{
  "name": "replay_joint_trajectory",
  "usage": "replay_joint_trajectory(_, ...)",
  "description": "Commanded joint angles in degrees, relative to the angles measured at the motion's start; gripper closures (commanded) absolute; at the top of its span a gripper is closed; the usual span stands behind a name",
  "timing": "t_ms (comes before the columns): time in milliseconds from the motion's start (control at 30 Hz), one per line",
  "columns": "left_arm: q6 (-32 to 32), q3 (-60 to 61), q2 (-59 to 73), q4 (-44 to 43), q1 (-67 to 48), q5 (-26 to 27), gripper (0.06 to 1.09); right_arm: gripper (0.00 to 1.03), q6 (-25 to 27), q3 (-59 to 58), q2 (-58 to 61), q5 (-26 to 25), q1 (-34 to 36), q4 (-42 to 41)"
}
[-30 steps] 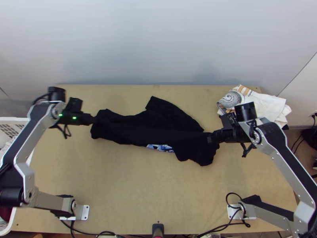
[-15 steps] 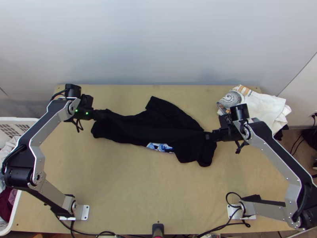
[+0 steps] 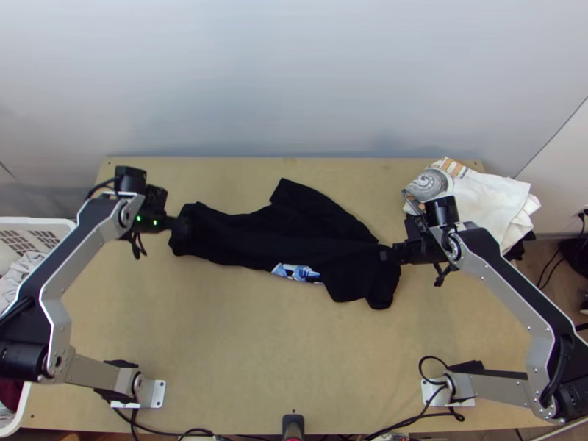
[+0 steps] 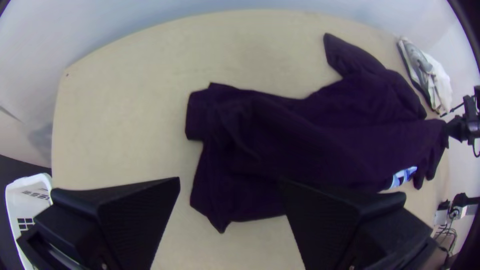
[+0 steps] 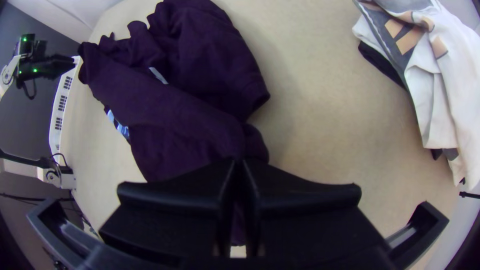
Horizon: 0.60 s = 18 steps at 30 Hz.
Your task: Fold the t-shirt
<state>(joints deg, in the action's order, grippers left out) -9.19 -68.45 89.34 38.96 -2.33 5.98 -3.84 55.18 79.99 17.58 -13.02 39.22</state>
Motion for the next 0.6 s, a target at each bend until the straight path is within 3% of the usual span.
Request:
replay_joint_trajectory(0,-1.5,6.9,-4.5,0.5,-3.5,-0.5,0.14,1.00,-0.1,-0.4,0.1,0.0,-0.4,-0.3)
replay_joint_trajectory(567,-0.1,7.2,0.0,-10.2,-8.8,-5.3,0.20,1.00,-0.6,-1.6,-1.4,0.1,-0.9,-0.2)
